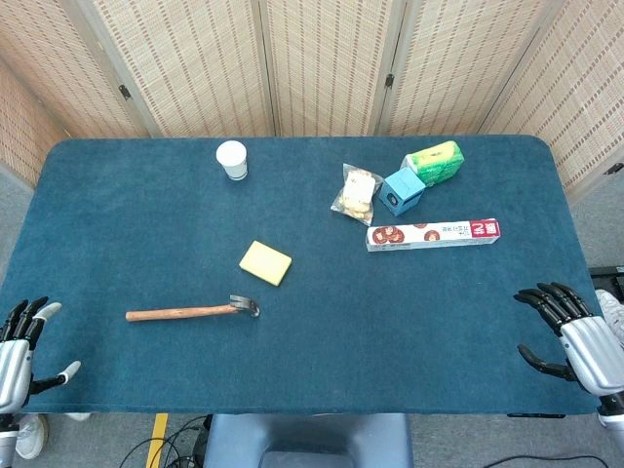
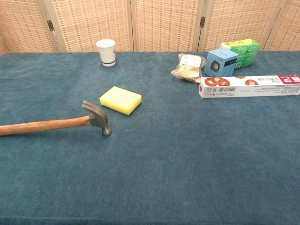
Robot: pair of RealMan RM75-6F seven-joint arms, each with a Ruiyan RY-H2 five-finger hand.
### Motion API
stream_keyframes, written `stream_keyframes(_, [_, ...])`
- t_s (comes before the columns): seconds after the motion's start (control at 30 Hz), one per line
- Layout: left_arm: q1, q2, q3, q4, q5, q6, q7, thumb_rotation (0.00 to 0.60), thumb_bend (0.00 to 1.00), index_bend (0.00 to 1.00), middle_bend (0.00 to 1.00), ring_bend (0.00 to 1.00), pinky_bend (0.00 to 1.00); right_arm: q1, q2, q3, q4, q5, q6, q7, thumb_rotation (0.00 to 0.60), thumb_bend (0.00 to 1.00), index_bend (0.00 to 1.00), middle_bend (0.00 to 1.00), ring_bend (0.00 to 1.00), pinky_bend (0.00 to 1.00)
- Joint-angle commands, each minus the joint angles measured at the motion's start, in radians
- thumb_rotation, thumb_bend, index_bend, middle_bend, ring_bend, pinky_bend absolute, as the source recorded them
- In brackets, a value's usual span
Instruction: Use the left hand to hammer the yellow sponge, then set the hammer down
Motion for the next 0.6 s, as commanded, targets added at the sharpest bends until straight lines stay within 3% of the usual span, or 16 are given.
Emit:
stream_keyframes(0.03, [-0.005,-0.002,-0.003,-0.003,-0.003,-0.005,0.004,0.6,0.15,0.21,0.13,0.07,0.23,0.002,-0.002,0.002,0.001,0.0,0.003,0.001,0.6,0.19,0.21,0.22,0.12,0.12])
stream_keyframes(0.33, [-0.03,-0.007,-0.021,-0.004,0.003,-0.023,0.004,0.6,0.15,0.26,0.13,0.07,0.23,-0.016,0.014,0.004,-0.006,0.007,0.04,0.0,0.6,0.19,0.21,0.22,0.12,0.12])
stream_keyframes(0.6, [-0.126,-0.012,-0.05,0.005,0.006,-0.144,-0.022,0.6,0.15,0.25,0.16,0.09,0.23,-0.019,0.024,0.006,-0.009,0.005,0.055,0.005,0.6,0.19,0.21,0.22,0.12,0.12])
